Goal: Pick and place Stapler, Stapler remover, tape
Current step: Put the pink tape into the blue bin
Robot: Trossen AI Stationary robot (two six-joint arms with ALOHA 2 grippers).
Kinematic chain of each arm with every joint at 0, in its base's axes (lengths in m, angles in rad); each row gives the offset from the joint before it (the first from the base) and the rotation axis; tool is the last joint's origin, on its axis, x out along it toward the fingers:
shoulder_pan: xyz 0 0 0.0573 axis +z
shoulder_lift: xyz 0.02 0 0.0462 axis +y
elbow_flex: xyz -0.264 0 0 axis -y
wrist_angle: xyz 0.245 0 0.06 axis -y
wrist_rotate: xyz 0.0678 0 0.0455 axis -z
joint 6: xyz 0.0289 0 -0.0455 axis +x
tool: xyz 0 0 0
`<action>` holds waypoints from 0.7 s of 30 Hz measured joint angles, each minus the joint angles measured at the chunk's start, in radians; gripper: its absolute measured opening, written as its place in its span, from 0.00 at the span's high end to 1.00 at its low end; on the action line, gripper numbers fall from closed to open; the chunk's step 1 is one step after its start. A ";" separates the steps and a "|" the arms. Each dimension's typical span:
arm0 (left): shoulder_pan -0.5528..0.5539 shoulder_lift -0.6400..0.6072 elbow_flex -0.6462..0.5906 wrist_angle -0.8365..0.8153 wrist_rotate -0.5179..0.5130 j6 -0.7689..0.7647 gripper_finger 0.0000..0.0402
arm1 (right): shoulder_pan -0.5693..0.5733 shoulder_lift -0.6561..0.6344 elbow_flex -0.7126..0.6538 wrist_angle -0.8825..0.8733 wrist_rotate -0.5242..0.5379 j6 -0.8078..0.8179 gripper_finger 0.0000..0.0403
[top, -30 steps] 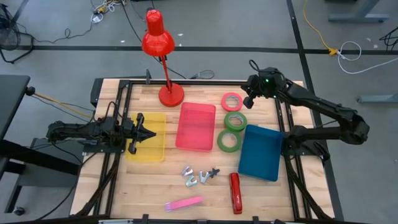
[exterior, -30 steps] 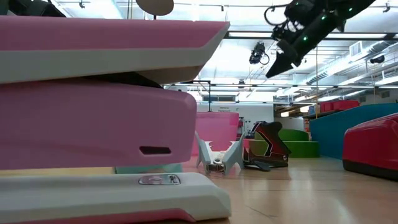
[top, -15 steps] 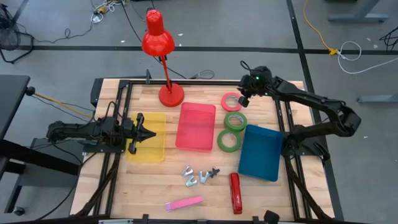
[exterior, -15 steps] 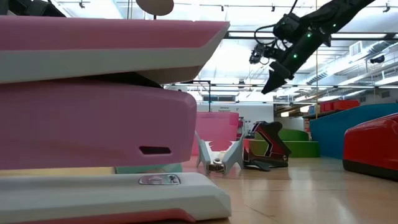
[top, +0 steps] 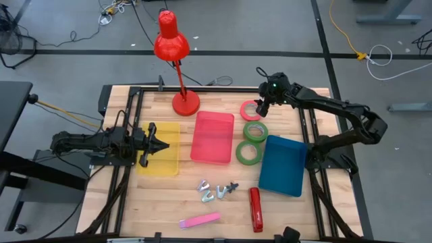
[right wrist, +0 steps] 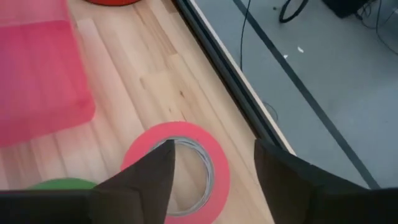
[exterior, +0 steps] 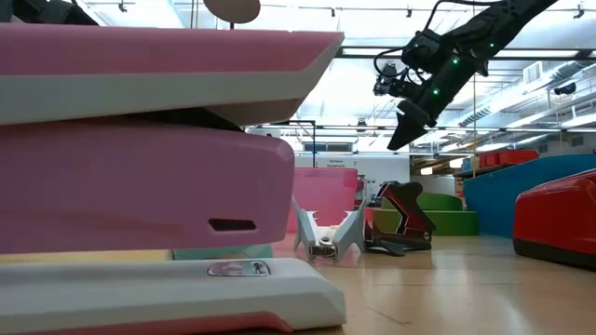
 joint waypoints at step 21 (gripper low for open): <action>0.000 0.000 0.000 0.000 0.000 0.000 0.95 | 0.002 0.172 0.212 -0.276 -0.176 0.044 0.39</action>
